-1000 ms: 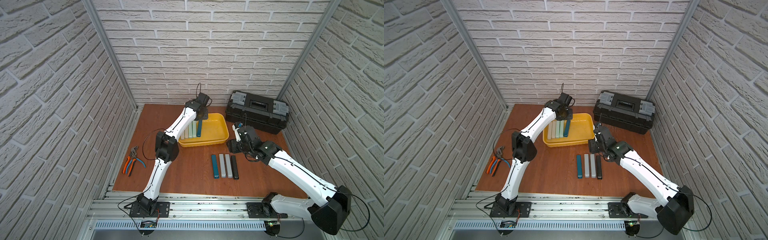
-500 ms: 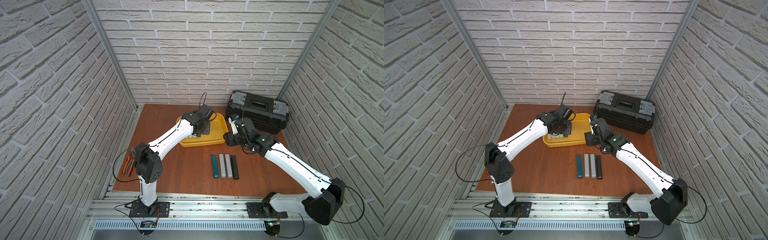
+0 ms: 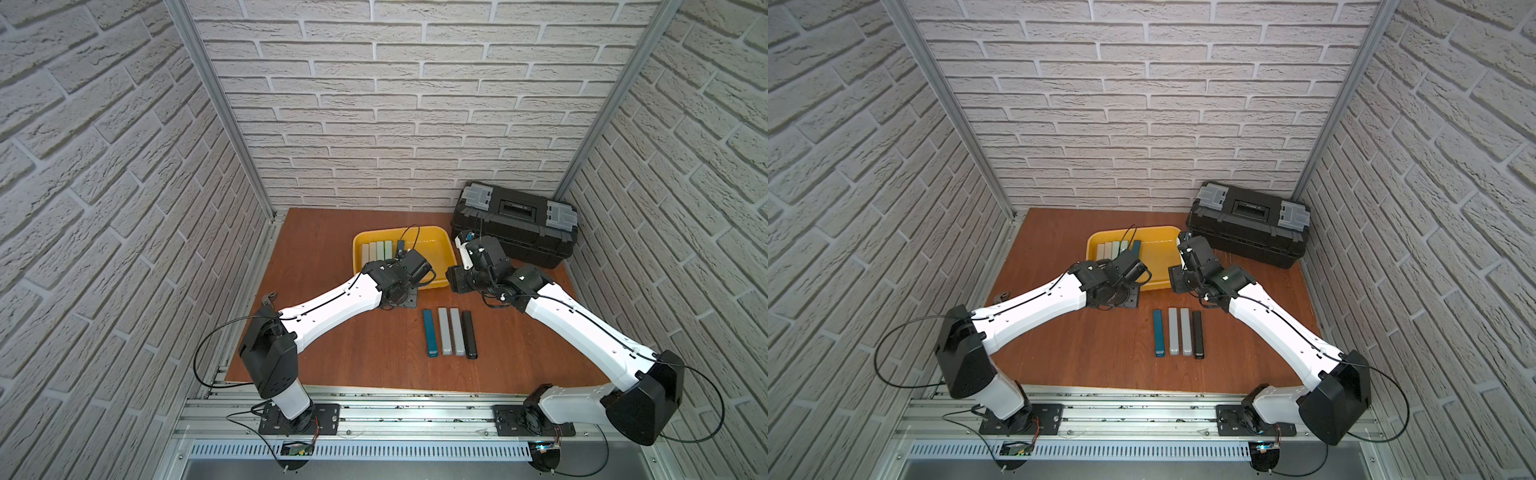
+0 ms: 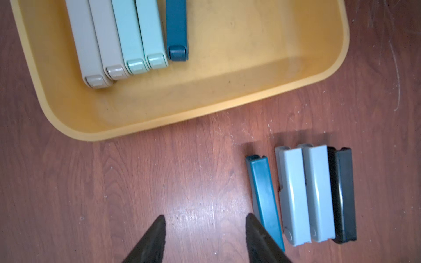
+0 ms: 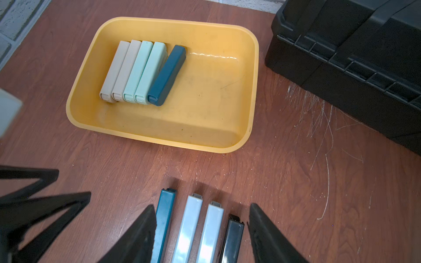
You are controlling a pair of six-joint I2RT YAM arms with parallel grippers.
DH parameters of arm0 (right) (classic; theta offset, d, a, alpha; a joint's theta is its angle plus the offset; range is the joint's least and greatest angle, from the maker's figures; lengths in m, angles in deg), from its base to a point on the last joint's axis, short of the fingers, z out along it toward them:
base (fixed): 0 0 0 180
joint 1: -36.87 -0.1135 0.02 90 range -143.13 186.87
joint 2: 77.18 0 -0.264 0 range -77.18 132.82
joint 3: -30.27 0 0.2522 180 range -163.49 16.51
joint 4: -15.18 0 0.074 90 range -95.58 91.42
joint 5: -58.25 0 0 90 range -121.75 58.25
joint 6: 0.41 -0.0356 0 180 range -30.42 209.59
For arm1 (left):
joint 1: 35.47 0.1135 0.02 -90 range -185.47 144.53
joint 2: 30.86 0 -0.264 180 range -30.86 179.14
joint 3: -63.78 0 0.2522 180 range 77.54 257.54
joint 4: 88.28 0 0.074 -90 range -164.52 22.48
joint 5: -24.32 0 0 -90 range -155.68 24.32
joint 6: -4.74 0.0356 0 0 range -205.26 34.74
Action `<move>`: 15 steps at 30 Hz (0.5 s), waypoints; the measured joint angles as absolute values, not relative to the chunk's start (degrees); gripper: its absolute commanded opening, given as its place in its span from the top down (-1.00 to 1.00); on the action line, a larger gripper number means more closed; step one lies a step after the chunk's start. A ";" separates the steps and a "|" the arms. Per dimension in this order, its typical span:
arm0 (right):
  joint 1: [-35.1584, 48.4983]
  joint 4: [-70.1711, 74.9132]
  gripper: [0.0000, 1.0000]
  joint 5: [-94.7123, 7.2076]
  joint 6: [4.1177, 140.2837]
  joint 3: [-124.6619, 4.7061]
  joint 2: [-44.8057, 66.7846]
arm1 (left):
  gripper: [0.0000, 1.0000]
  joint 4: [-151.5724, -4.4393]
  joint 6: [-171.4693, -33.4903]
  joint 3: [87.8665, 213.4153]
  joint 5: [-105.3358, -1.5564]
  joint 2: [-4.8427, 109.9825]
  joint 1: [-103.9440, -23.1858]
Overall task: Put the pruning pliers into the storage box
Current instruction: Pick up the pruning pliers from the center of the board.
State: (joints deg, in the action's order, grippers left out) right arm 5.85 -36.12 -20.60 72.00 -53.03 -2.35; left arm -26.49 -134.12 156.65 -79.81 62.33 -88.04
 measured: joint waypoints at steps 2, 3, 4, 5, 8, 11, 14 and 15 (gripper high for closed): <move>5.85 -36.27 -0.31 -19.96 71.78 -53.00 -4.10 | -0.15 -26.73 -135.67 155.18 -80.00 62.24 -89.73; 5.85 -36.27 -0.31 -19.76 71.74 -52.94 -4.91 | -0.15 -27.00 -136.39 154.55 -80.02 62.20 -90.29; 5.85 -36.27 -0.31 -19.52 71.56 -52.72 -5.95 | -0.15 -27.37 -137.03 153.70 -80.02 62.09 -91.02; 5.85 -36.23 -0.31 -19.35 71.43 -52.30 -6.92 | -0.15 -27.89 -137.68 152.87 -79.98 61.96 -91.50; 5.85 -36.56 -0.31 -18.78 70.95 -49.90 -9.56 | -0.15 -29.88 -139.41 149.96 -79.74 61.50 -91.96; 5.82 -37.52 -0.31 -18.39 70.25 -46.82 -10.94 | -0.15 -31.26 -140.70 147.80 -79.50 61.50 -91.96; 5.72 -39.20 -0.31 -18.21 68.83 -43.74 -11.90 | -0.16 -32.59 -141.55 146.29 -79.28 61.50 -91.96; 5.58 -39.70 -0.30 -18.08 68.22 -42.42 -12.40 | -0.16 -33.09 -141.73 145.74 -79.11 61.50 -91.96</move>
State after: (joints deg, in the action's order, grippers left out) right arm 5.58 -39.70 -18.08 68.22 -42.42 -12.40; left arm -33.09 -141.73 145.74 -79.11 61.50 -91.96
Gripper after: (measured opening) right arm 0.654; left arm 0.578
